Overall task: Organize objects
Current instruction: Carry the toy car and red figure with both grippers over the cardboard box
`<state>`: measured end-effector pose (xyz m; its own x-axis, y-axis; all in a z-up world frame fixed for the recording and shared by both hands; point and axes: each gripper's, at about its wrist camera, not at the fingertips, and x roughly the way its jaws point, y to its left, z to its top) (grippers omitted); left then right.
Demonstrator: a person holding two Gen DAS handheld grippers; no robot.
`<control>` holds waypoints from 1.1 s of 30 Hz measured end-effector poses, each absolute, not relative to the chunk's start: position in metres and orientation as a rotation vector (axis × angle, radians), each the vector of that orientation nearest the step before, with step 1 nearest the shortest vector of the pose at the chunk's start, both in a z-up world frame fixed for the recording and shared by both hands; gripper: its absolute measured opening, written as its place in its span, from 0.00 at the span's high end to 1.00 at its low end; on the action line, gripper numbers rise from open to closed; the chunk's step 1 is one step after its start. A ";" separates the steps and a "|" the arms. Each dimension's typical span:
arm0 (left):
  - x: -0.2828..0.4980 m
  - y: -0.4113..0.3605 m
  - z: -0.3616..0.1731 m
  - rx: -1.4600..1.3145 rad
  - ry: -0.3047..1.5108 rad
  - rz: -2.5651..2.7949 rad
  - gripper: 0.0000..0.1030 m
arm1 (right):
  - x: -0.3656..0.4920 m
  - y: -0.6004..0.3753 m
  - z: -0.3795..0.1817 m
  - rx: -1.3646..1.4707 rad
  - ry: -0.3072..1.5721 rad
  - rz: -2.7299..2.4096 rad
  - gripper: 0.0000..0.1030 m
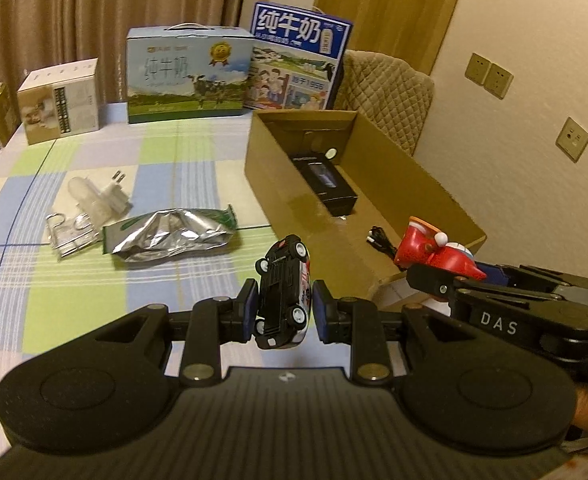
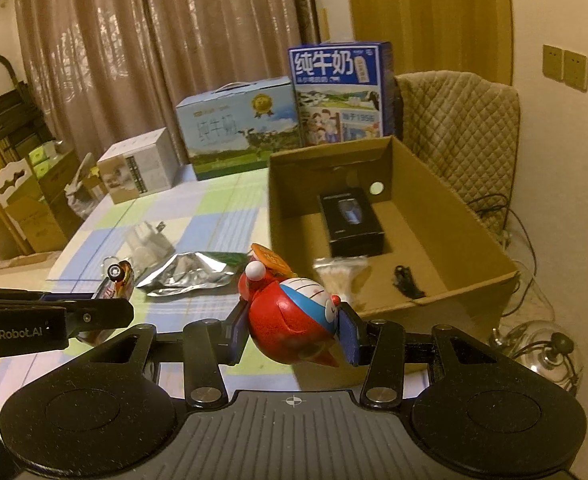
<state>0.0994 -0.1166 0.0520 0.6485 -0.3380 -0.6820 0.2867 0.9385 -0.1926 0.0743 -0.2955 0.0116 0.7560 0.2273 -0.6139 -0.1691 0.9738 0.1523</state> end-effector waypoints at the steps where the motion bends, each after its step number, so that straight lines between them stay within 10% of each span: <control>1: 0.100 -0.120 0.052 -0.067 0.789 -0.360 0.77 | 0.075 -0.299 0.012 0.091 0.679 0.212 0.59; 33: 0.164 -0.226 0.044 -0.023 0.809 -0.492 0.77 | 0.135 -0.386 0.015 0.068 0.673 0.096 0.59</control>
<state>0.1638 -0.2258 0.0436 0.5841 -0.4302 -0.6883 0.4126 0.8876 -0.2047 0.1352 -0.3858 0.0146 0.7777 0.1110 -0.6188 -0.0669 0.9933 0.0940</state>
